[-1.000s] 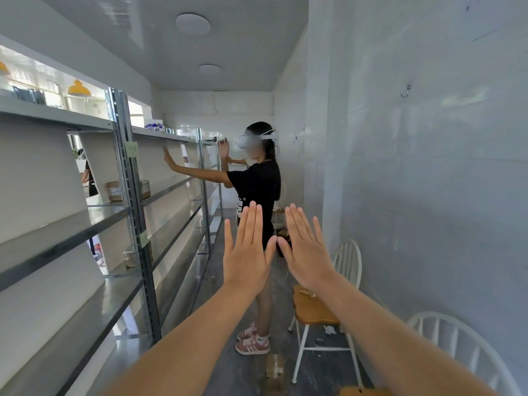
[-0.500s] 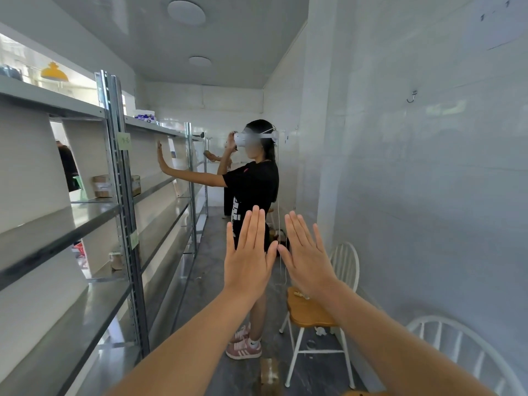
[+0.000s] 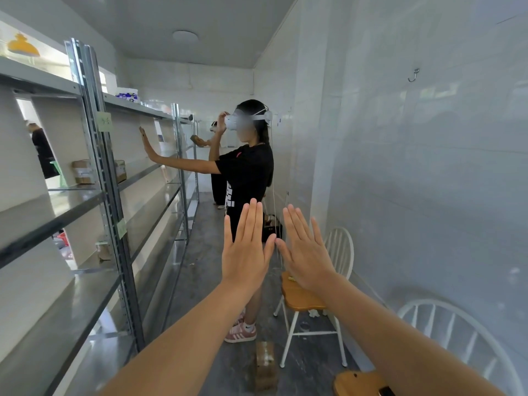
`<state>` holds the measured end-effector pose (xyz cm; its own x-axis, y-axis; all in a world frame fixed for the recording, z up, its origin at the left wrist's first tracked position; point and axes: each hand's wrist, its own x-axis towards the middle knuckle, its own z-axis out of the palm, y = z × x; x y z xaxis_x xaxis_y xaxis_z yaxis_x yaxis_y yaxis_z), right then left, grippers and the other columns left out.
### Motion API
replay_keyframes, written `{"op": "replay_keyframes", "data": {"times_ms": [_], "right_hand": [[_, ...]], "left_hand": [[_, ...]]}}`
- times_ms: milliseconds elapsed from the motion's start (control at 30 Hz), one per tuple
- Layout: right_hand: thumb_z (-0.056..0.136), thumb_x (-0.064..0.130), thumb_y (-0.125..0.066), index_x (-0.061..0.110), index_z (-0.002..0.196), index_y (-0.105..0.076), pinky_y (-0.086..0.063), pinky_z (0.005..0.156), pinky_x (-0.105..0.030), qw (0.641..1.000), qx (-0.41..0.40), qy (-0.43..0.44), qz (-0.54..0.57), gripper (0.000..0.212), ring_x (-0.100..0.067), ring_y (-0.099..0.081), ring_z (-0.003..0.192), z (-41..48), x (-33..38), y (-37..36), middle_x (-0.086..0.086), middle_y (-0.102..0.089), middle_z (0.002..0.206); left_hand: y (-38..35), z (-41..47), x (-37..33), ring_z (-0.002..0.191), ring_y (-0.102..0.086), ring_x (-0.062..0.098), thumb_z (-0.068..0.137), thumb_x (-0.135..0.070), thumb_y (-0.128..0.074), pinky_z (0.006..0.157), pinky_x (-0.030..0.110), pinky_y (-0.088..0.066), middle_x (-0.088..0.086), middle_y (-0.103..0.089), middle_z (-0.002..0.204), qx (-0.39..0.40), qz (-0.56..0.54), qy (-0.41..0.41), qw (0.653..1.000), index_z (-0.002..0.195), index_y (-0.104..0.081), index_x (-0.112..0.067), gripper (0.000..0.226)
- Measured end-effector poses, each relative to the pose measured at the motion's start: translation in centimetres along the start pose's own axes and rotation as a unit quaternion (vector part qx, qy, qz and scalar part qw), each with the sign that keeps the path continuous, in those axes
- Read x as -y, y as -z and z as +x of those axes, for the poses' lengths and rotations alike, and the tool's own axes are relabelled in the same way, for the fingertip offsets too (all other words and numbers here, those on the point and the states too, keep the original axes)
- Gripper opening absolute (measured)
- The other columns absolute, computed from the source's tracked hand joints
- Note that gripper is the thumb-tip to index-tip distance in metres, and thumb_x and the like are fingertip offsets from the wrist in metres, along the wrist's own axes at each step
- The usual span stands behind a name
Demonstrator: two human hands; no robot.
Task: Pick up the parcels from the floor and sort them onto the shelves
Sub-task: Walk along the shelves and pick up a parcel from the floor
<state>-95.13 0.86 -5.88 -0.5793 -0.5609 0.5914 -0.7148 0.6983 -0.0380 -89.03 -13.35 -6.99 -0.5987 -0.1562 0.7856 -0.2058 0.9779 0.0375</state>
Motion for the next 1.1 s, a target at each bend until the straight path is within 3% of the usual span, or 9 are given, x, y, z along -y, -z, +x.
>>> {"op": "replay_keyframes", "data": {"times_ms": [600, 800, 1100], "right_hand": [[0.106, 0.048, -0.013, 0.018, 0.158, 0.009, 0.012, 0.123, -0.037, 0.999, -0.019, 0.023, 0.027, 0.064, -0.013, 0.015, 0.152, 6.1, -6.6, -3.1, 0.002, 0.01, 0.167], [0.105, 0.048, -0.013, 0.018, 0.158, 0.009, 0.008, 0.124, -0.039, 0.998, -0.018, 0.033, 0.042, 0.064, -0.013, 0.015, 0.152, 7.9, -10.2, -5.0, 0.002, 0.01, 0.167], [0.103, 0.05, -0.007, 0.018, 0.159, 0.004, 0.004, 0.125, -0.041, 0.997, -0.016, 0.037, 0.063, 0.066, -0.012, 0.012, 0.153, 9.1, -15.9, -8.2, 0.001, 0.006, 0.168]], "left_hand": [[-6.1, 5.3, -2.1, 0.157, -0.009, 0.019, 0.106, -0.052, -0.016, 0.126, 0.053, -0.016, 0.005, -0.012, 0.171, 0.001, 0.036, 0.022, 0.999, 0.162, -0.015, -0.01, 0.07], [-9.8, 6.3, -3.9, 0.158, -0.002, 0.016, 0.106, -0.054, -0.006, 0.127, 0.049, -0.004, 0.002, -0.003, 0.172, 0.008, 0.02, 0.045, 0.999, 0.163, -0.006, -0.013, 0.07], [-14.0, 9.0, -7.2, 0.158, -0.01, 0.019, 0.107, -0.052, -0.008, 0.126, 0.048, -0.004, 0.005, -0.009, 0.171, 0.027, 0.05, 0.042, 0.997, 0.162, -0.012, -0.011, 0.069]]}}
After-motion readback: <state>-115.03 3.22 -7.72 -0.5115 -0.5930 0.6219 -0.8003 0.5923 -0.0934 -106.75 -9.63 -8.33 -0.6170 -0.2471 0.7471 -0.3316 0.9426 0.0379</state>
